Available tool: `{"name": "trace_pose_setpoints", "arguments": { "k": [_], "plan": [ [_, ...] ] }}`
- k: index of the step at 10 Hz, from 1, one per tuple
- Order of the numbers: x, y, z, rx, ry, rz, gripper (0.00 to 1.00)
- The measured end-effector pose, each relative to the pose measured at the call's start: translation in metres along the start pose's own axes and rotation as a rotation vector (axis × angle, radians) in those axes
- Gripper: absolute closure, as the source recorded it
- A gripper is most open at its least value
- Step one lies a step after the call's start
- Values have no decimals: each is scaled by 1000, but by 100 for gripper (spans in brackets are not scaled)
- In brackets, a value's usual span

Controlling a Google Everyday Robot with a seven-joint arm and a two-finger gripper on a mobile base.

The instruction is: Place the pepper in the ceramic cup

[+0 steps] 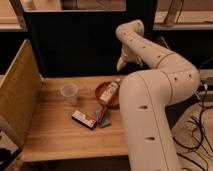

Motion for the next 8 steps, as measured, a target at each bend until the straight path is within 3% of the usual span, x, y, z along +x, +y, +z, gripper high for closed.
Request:
{"name": "trace_pose_setpoints", "arguments": {
  "k": [2, 3, 6, 8],
  "plan": [
    [-3, 0, -2, 2, -8, 0, 20],
    [-12, -1, -11, 8, -33, 28, 20],
    [-40, -11, -46, 19, -132, 227, 20],
    [-44, -20, -67, 30, -192, 394, 20]
  ]
}}
